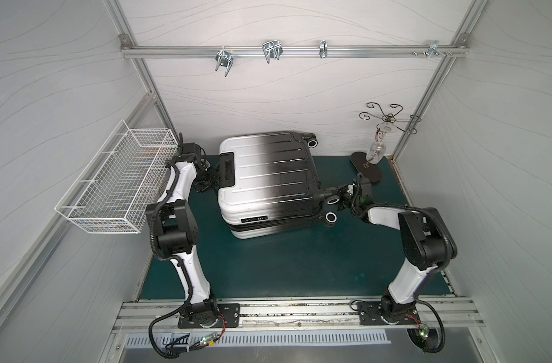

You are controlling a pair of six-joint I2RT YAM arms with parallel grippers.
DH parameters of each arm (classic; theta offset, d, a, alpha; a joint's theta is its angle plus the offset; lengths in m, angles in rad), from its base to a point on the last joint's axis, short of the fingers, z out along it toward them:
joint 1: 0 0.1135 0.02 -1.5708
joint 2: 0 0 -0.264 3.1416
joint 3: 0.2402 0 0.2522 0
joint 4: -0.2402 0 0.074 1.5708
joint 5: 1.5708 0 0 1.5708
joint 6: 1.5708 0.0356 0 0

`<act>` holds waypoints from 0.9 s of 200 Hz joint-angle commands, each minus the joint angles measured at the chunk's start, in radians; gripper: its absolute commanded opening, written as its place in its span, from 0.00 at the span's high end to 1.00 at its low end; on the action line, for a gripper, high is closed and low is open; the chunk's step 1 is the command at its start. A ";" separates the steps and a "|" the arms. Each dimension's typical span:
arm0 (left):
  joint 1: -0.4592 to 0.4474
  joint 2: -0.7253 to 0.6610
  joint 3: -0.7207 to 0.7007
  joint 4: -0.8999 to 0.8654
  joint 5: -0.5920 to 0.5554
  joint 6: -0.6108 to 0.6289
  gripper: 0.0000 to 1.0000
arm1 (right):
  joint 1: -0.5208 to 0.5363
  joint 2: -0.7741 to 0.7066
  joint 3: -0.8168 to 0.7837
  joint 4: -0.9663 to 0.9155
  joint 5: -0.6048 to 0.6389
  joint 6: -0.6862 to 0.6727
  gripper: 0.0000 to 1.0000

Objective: Close the suitcase zippers
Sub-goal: Adjust the suitcase at the center of the board.

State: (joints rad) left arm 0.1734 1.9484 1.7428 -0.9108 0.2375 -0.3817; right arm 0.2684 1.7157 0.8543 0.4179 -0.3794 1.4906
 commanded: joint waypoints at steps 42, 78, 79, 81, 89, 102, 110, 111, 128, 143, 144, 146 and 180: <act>-0.068 -0.342 -0.548 0.505 -0.119 -0.503 1.00 | 0.071 -0.384 -0.250 -0.130 -0.048 -0.040 1.00; -0.114 -0.322 -0.459 0.475 -0.154 -0.470 1.00 | 0.192 -0.556 -0.301 -0.231 -0.033 -0.015 1.00; -0.117 -0.319 -0.453 0.474 -0.154 -0.466 1.00 | 0.199 -0.557 -0.298 -0.234 -0.031 -0.016 1.00; -0.121 -0.310 -0.435 0.469 -0.155 -0.459 1.00 | 0.216 -0.561 -0.291 -0.237 -0.028 -0.016 1.00; -0.138 -0.263 -0.346 0.434 -0.152 -0.420 1.00 | 0.257 -0.563 -0.261 -0.234 -0.005 -0.014 1.00; -0.147 -0.156 -0.156 0.317 -0.123 -0.365 1.00 | 0.295 -0.542 -0.209 -0.215 0.008 -0.022 1.00; -0.147 -0.096 -0.065 0.286 -0.095 -0.335 1.00 | 0.303 -0.523 -0.177 -0.219 0.017 -0.042 1.00; -0.147 -0.089 -0.055 0.278 -0.092 -0.330 1.00 | 0.303 -0.520 -0.172 -0.219 0.017 -0.045 1.00; -0.147 0.017 0.121 0.179 -0.067 -0.274 1.00 | 0.287 -0.463 -0.137 -0.181 0.011 -0.061 1.00; -0.146 0.067 0.226 0.081 -0.041 -0.216 0.96 | 0.269 -0.406 -0.126 -0.132 -0.010 -0.041 1.00; -0.146 0.068 0.229 0.076 -0.037 -0.213 0.95 | 0.269 -0.402 -0.126 -0.129 -0.010 -0.039 1.00; -0.146 0.069 0.235 0.065 -0.033 -0.207 0.92 | 0.267 -0.396 -0.125 -0.124 -0.011 -0.033 1.00; -0.143 -0.125 0.111 -0.001 -0.155 -0.124 0.53 | 0.279 -0.365 -0.118 -0.085 0.012 -0.022 1.00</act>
State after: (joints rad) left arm 0.0826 2.0174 1.8992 -0.8581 0.2031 -0.4767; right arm 0.4953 1.3430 0.6804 0.1108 -0.2062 1.4326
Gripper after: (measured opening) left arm 0.398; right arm 0.054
